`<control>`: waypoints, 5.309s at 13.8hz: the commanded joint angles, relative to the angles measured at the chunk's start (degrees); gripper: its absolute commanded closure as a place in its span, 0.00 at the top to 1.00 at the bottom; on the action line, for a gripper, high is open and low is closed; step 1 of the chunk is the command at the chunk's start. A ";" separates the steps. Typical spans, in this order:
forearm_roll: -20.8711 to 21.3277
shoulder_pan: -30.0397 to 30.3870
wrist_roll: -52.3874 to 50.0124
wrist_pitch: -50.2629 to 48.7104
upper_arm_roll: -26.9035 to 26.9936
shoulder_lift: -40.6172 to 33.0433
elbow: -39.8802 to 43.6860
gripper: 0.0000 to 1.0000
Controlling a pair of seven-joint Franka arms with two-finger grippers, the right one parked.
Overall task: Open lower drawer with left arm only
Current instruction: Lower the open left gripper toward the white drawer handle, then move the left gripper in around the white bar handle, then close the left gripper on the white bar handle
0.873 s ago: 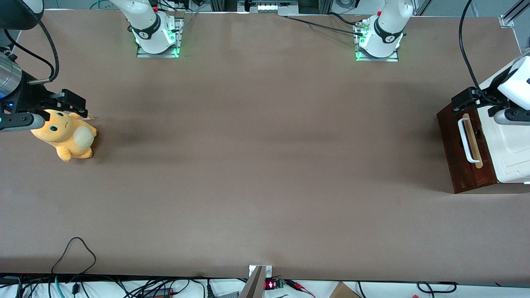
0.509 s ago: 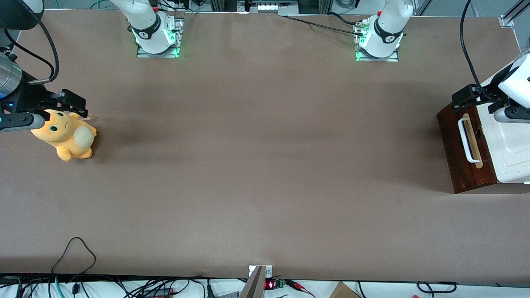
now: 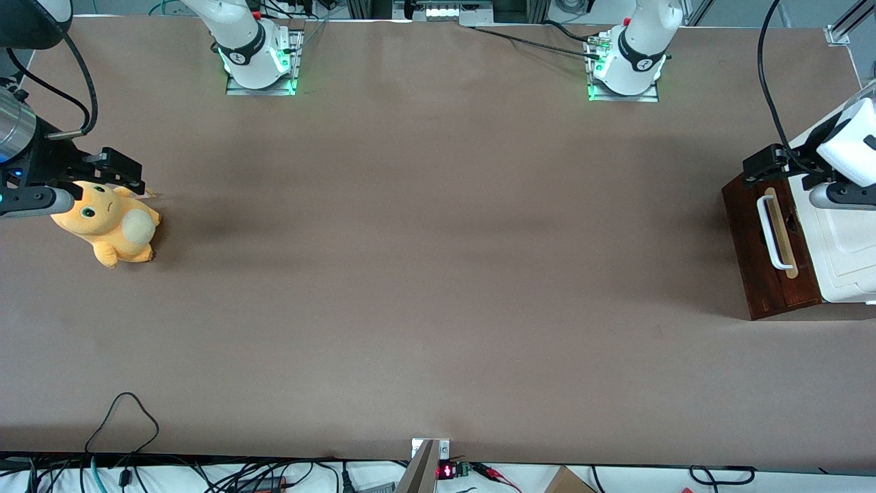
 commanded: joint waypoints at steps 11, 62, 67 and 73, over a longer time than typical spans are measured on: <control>17.67 -0.12 -3.70 -2.18 -5.64 2.21 0.24 1.00; 89.86 6.74 -66.56 -11.41 -17.09 33.50 -30.36 0.65; 89.95 6.92 -66.56 -11.23 -17.00 33.50 -30.27 0.57; 91.09 7.00 -66.56 -11.23 -16.39 33.50 -30.18 0.50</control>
